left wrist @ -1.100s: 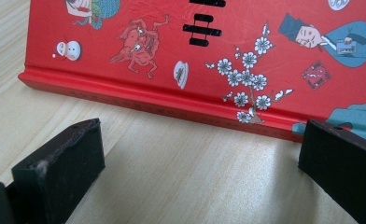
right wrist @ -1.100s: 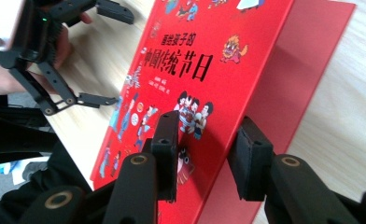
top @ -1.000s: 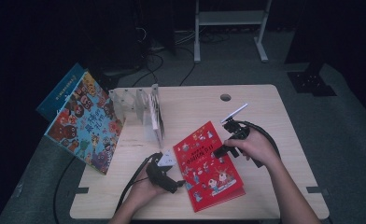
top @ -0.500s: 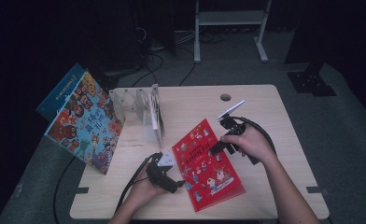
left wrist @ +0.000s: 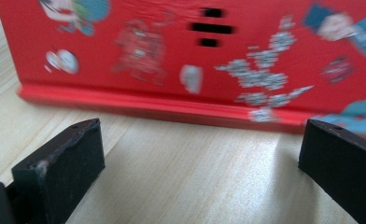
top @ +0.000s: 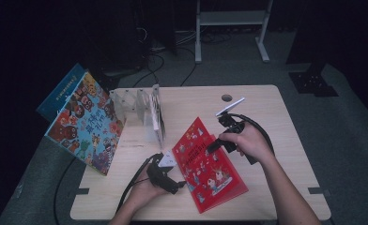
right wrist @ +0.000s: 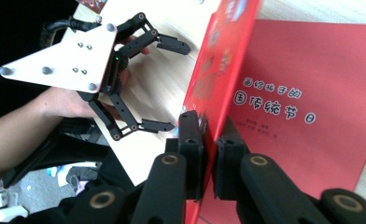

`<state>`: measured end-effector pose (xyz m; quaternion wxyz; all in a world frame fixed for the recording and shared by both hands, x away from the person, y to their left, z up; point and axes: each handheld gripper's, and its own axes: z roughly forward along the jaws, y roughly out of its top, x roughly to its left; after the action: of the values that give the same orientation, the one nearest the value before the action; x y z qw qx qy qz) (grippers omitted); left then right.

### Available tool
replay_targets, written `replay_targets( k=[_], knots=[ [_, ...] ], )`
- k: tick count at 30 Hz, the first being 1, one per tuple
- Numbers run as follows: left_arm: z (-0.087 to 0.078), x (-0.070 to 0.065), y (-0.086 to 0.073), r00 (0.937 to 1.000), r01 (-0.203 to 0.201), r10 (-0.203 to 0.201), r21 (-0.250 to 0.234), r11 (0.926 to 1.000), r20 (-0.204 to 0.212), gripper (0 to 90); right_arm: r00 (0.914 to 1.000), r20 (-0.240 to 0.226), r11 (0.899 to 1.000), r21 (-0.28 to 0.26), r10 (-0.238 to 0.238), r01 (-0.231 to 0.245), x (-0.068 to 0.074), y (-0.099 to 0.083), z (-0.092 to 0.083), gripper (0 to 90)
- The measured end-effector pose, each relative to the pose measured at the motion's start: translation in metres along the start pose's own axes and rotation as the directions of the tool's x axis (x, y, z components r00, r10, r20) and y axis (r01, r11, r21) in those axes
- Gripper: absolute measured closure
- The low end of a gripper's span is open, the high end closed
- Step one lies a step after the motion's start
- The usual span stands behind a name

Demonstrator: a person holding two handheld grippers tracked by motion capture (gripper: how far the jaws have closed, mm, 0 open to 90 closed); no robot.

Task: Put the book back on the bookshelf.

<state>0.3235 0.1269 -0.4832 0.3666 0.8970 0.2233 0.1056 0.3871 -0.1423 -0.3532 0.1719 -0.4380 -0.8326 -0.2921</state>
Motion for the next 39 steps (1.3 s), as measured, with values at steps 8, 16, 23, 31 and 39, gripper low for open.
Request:
replay_targets(
  k=[8,16,23,31,39],
  knots=[
    [-0.015,0.01,0.002,0.9987,0.051,-0.051,-0.041,0.9979,-0.001,0.0,0.9996,0.024,0.998,-0.062,-0.015,0.016,0.005,-0.006,-0.015,87.7],
    [-0.018,0.018,0.004,0.9963,0.08,-0.078,-0.066,0.9946,0.037,0.0,0.9986,0.047,0.994,-0.102,-0.025,0.03,0.009,-0.007,-0.036,87.8],
    [-0.014,0.024,0.015,0.9925,0.105,-0.097,-0.111,0.9882,0.074,0.0,0.9988,0.032,0.991,-0.125,-0.038,0.042,0.014,-0.006,-0.051,87.8],
    [-0.009,0.028,0.028,0.9865,0.119,-0.098,-0.159,0.9801,0.131,0.0,0.9989,0.018,0.99,-0.133,-0.044,0.046,0.016,-0.007,-0.06,87.8],
    [-0.004,0.032,0.032,0.9774,0.157,-0.123,-0.202,0.9667,0.172,0.0,0.9985,0.014,0.989,-0.137,-0.052,0.054,0.018,-0.007,-0.063,87.9]
  ],
)
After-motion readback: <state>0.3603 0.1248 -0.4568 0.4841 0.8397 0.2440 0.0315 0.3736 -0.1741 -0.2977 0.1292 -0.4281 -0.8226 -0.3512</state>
